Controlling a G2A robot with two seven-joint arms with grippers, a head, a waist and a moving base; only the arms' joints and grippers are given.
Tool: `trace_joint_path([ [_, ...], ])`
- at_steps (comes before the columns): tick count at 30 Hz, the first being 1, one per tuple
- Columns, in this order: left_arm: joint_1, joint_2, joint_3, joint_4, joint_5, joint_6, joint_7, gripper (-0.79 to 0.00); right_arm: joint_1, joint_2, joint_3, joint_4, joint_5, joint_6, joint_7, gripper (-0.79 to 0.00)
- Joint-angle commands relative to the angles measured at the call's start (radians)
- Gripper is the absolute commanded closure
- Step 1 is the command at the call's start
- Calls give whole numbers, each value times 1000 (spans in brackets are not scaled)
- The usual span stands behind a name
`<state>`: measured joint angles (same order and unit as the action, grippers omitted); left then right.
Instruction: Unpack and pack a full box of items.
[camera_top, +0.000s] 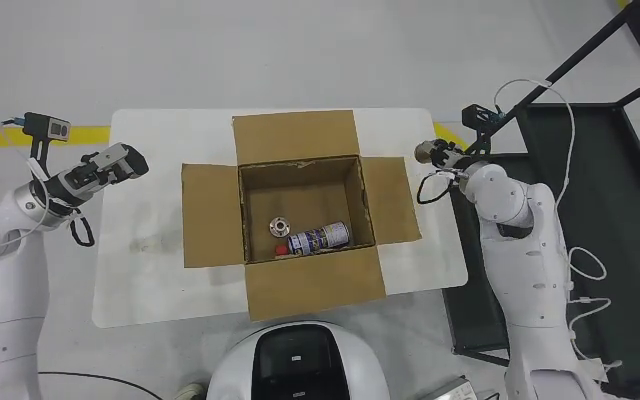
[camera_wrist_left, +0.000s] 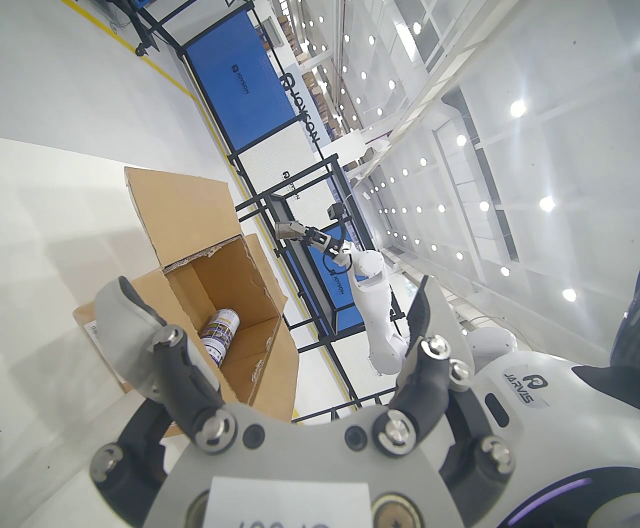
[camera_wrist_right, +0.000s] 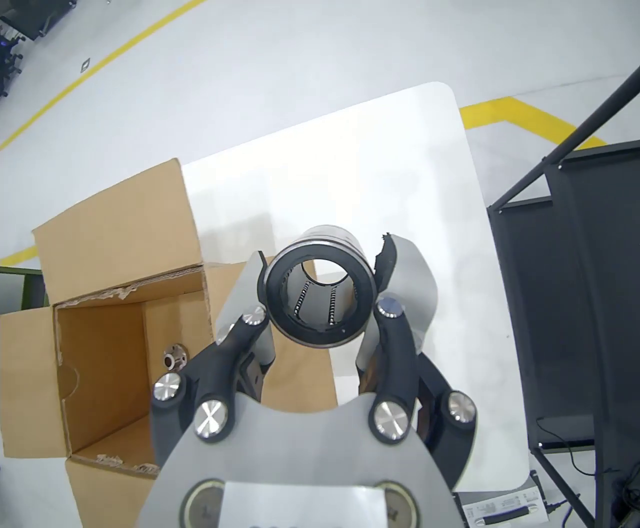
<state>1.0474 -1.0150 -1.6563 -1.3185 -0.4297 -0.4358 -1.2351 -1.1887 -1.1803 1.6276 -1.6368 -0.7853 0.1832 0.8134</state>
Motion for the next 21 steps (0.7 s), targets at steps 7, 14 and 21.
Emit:
trace_joint_path([
  [7,0,0,0,0,0,0,0,-785,85,-2,-47,244,-13,-2,-40,0],
  [14,0,0,0,0,0,0,0,-785,148,-10,-98,411,-2,-9,-81,0],
  [21,0,0,0,0,0,0,0,-785,195,-20,-152,549,-21,37,-136,0],
])
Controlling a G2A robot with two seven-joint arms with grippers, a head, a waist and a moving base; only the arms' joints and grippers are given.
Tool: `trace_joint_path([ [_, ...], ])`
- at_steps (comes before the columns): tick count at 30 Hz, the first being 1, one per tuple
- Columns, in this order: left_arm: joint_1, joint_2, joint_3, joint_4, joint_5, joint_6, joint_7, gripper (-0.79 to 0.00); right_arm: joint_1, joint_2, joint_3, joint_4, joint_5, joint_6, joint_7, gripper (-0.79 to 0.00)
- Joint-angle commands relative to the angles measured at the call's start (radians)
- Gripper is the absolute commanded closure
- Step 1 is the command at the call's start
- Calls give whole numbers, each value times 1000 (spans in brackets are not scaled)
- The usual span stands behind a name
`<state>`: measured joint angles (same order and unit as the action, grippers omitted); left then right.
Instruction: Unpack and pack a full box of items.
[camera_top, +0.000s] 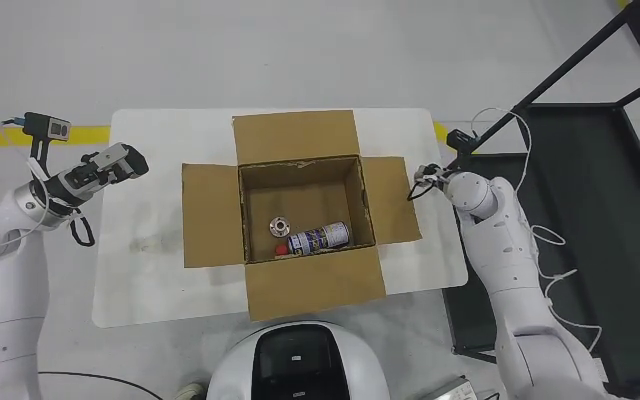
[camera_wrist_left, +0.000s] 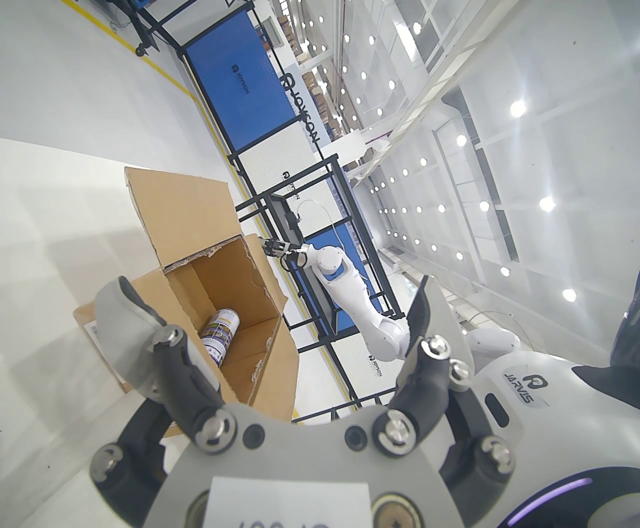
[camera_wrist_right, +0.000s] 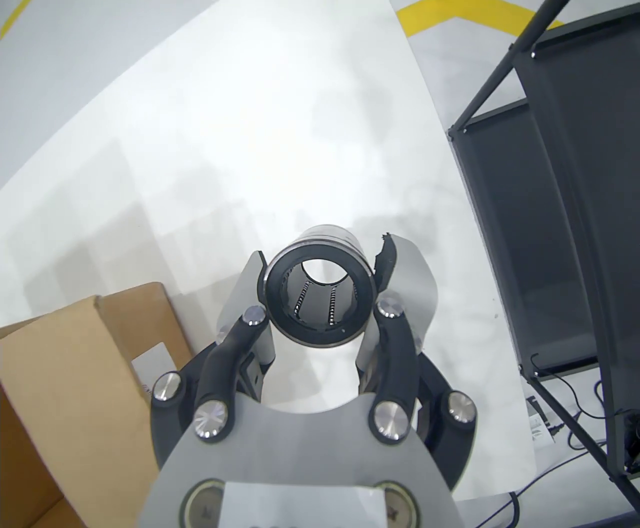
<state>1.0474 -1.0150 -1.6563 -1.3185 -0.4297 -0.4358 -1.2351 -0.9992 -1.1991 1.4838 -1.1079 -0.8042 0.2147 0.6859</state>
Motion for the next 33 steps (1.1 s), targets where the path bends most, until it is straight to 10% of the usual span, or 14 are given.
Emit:
trace_joint_path([
  [1,0,0,0,0,0,0,0,-785,12,-4,-19,40,-8,15,-20,0],
  [18,0,0,0,0,0,0,0,-785,83,-30,-98,202,0,50,-111,-18],
  [20,0,0,0,0,0,0,0,-785,88,-32,-104,211,2,48,-111,-240],
  [21,0,0,0,0,0,0,0,-785,90,-33,-106,213,6,42,-112,-662],
  [22,0,0,0,0,0,0,0,-785,90,-33,-106,216,11,36,-113,-785],
  [33,0,0,0,0,0,0,0,-785,3,-15,-23,26,25,69,-186,-785],
])
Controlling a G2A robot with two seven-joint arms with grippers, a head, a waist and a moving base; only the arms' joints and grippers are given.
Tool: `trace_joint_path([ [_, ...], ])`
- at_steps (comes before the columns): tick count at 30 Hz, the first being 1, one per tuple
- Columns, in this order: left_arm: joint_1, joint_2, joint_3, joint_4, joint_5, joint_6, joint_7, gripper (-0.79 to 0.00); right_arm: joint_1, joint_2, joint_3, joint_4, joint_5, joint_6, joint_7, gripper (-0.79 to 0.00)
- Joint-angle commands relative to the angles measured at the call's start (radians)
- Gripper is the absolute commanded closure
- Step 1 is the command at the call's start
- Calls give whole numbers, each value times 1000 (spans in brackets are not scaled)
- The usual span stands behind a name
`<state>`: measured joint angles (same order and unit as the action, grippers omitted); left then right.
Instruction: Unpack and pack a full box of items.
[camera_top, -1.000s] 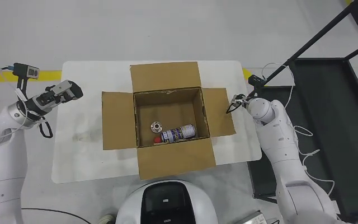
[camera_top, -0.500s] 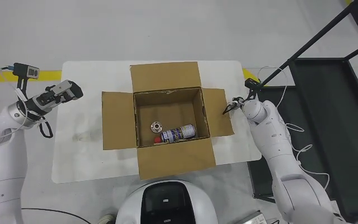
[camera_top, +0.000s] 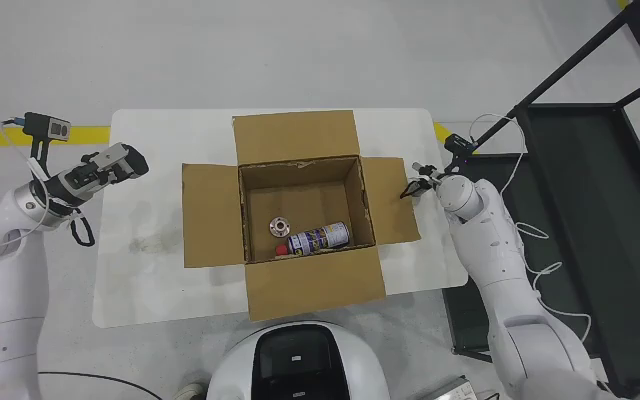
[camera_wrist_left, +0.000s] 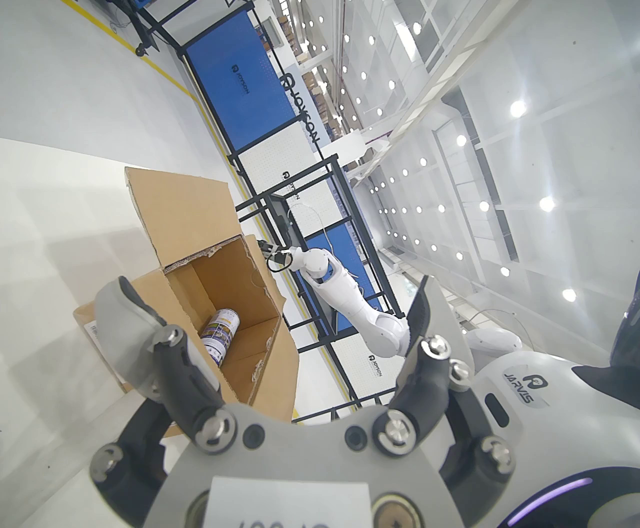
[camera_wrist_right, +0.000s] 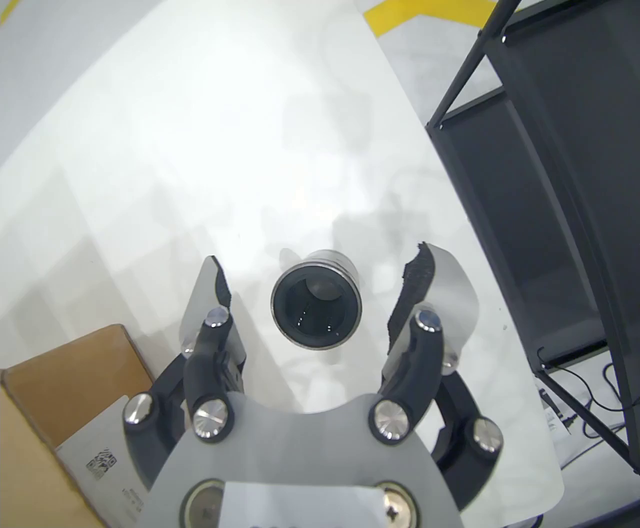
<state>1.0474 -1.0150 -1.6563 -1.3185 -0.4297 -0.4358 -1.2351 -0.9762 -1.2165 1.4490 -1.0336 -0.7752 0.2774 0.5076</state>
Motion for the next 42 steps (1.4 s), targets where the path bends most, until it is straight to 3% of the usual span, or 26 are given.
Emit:
trace_joint_path([
  [1,0,0,0,0,0,0,0,-785,-45,6,25,-102,-8,15,-15,-785],
  [5,0,0,0,0,0,0,0,-785,-156,16,67,-356,-39,54,-26,-785],
  [9,0,0,0,0,0,0,0,-785,-238,24,53,-589,-110,-1,29,-785],
  [14,0,0,0,0,0,0,0,-785,-254,33,-20,-743,-197,-131,191,-785],
  [23,0,0,0,0,0,0,0,-785,-217,30,-203,-795,-260,-295,431,-785],
  [27,0,0,0,0,0,0,0,-785,-208,24,-261,-793,-279,-300,457,-785],
  [42,0,0,0,0,0,0,0,-785,-208,24,-261,-793,-279,-300,457,-785],
])
